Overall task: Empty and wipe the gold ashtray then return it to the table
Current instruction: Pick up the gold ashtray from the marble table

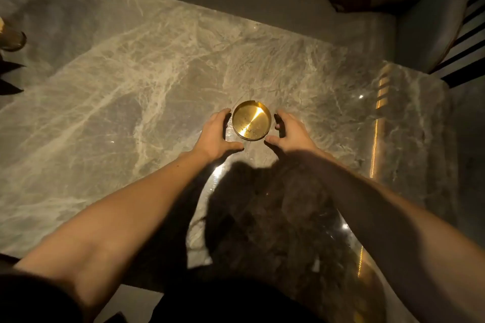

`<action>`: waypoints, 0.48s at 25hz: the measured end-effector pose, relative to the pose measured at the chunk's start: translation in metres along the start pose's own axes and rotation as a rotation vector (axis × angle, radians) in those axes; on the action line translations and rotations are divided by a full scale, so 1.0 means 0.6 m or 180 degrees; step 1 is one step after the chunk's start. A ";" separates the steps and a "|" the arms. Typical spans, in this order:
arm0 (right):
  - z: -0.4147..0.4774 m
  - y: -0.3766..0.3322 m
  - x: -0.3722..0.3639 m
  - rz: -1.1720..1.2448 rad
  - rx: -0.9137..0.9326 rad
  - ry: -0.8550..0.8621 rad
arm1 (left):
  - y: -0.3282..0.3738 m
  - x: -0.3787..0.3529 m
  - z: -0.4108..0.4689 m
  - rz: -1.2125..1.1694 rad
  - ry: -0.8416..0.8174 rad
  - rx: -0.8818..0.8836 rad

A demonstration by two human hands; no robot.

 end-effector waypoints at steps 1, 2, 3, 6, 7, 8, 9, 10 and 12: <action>0.006 0.000 -0.001 0.0032 -0.0051 -0.0045 | -0.001 0.000 0.005 0.0031 -0.0020 -0.0029; 0.010 -0.002 0.000 0.0055 -0.0074 -0.0069 | 0.004 0.003 0.008 0.0042 -0.0019 -0.0074; 0.012 -0.001 -0.003 0.0090 -0.0099 -0.0105 | 0.004 0.002 0.010 0.0031 -0.0042 -0.0077; 0.022 -0.003 -0.011 0.0184 -0.0026 -0.0109 | 0.011 0.003 0.021 0.0139 0.0002 -0.0113; 0.024 -0.004 -0.012 0.0236 0.0002 -0.0109 | 0.011 0.004 0.026 0.0170 0.0007 -0.0118; 0.024 -0.006 -0.011 0.0271 0.0011 -0.0111 | 0.012 0.006 0.028 0.0188 -0.0008 -0.0079; 0.025 -0.006 -0.012 0.0337 0.0003 -0.0104 | 0.010 0.006 0.032 0.0204 -0.0012 -0.0053; 0.025 -0.007 -0.011 0.0384 0.0018 -0.0073 | 0.010 0.007 0.034 0.0220 0.0005 -0.0049; 0.022 -0.013 -0.005 0.0393 0.0105 0.0017 | 0.013 0.012 0.033 0.0224 0.0096 -0.0097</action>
Point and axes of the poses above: each hand's wrist, its own z-axis towards the middle knuckle, its own x-axis out of the back of the hand, y = z × x, the point moved 3 cm from there along z, towards the middle knuckle, and after that the axes turned 15 degrees about -y, right-handed, at the moved point
